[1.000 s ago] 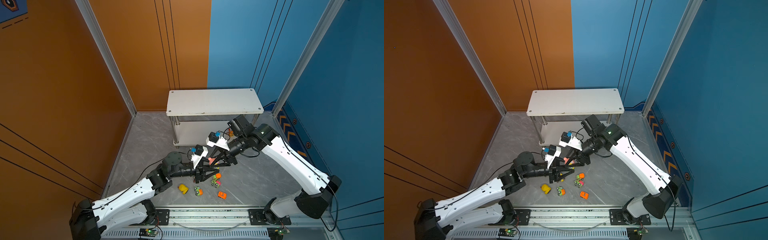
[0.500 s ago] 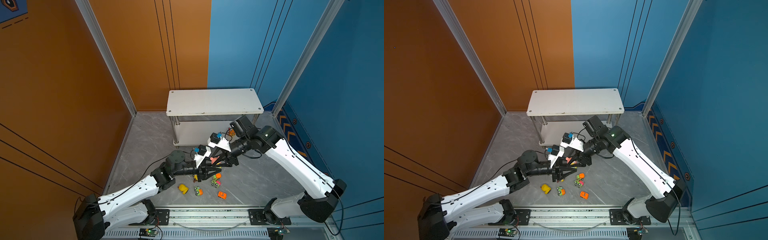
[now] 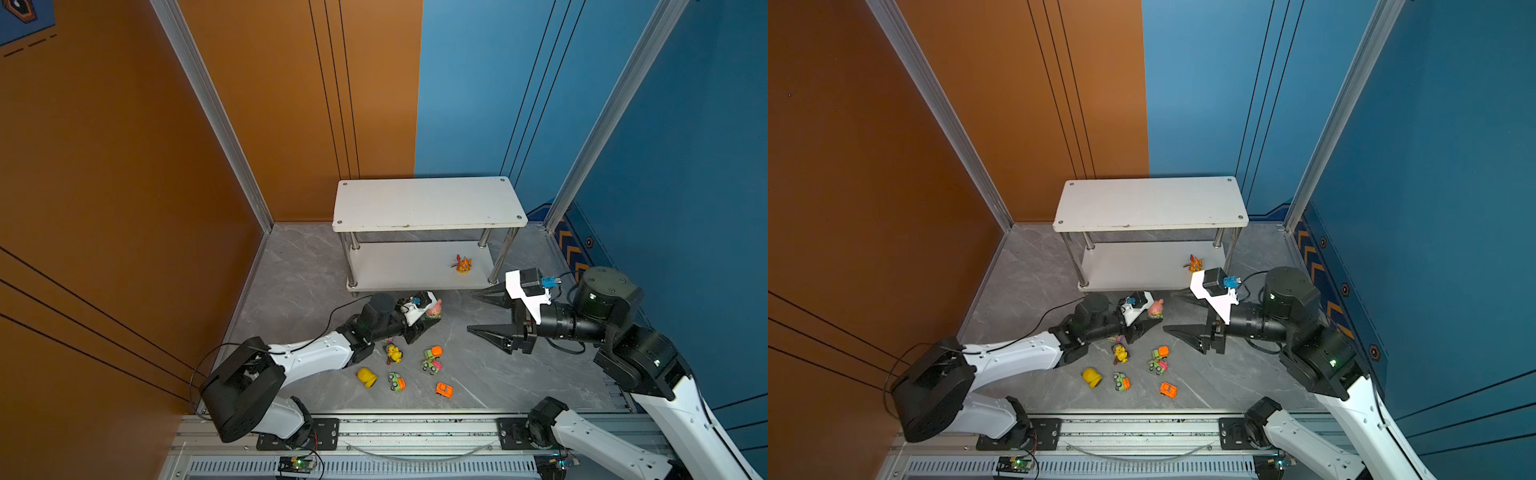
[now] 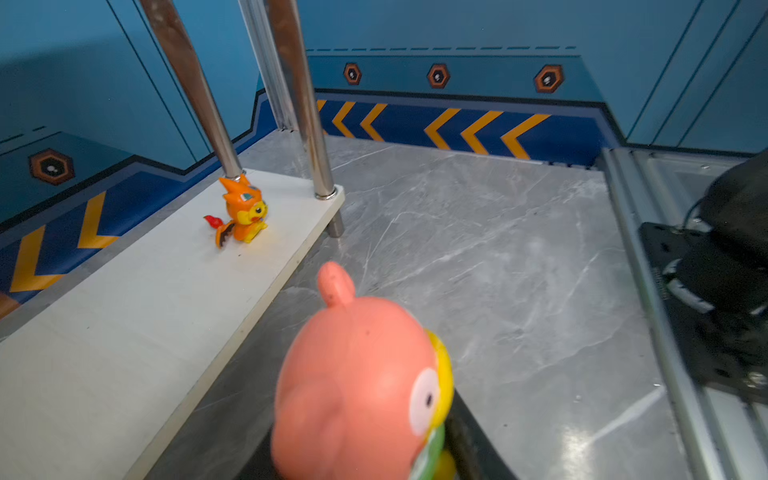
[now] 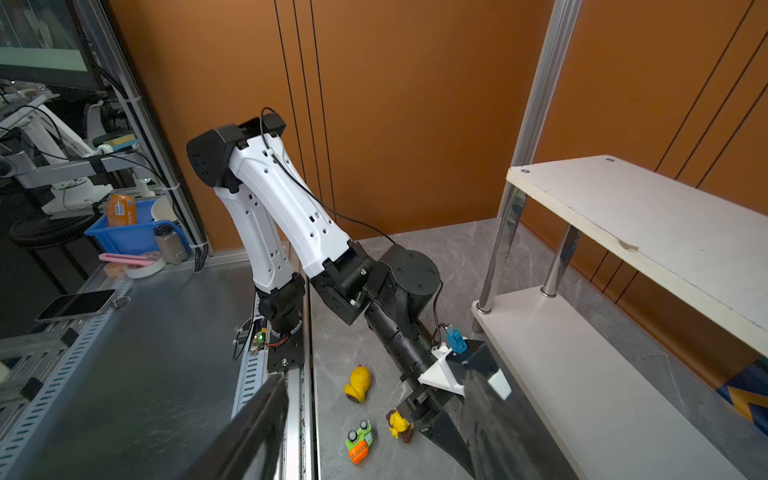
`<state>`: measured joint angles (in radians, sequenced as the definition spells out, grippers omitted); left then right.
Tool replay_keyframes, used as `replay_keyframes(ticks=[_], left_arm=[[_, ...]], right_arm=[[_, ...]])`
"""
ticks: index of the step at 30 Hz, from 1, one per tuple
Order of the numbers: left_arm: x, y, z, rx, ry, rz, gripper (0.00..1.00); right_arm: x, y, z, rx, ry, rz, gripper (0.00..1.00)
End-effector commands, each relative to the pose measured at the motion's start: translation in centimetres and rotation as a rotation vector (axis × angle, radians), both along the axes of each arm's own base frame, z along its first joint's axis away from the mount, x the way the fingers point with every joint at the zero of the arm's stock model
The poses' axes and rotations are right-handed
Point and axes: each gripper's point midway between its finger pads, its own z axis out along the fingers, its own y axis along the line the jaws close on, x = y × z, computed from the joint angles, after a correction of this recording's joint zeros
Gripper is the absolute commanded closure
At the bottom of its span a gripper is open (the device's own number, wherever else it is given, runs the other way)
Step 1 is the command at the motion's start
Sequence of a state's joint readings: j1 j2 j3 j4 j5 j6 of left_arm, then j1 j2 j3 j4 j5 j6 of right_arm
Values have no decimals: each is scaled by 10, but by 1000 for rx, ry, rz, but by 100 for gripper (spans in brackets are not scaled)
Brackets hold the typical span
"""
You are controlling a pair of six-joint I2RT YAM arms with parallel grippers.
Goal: Place and organize the plastic toys onto the shelf
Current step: 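Open and withdraw the right gripper while the left gripper carries the figure to the shelf, then lower the pig figure with the left gripper onto the shelf beside the orange figure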
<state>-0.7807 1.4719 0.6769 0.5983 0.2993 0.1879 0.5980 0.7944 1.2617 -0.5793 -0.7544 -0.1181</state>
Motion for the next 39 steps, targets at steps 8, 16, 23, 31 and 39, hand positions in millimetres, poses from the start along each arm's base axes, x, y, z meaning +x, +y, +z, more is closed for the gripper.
replay_keyframes(ticks=[8,16,23,31,39], left_arm=[[82,-13,28,-191,-123,-79,100],[100,-35,31,-262,-43,-215,100],[111,-46,16,-291,59,-291,100],[130,-54,2,-293,109,-258,100],[138,-60,-20,-252,118,-231,100]], right_arm=[[19,-6,-29,-6,116,-119,33],[21,-9,-36,-17,126,-148,34],[25,-8,-39,-25,131,-153,34],[25,-7,-42,-24,129,-148,35],[26,-6,-47,-32,128,-146,35]])
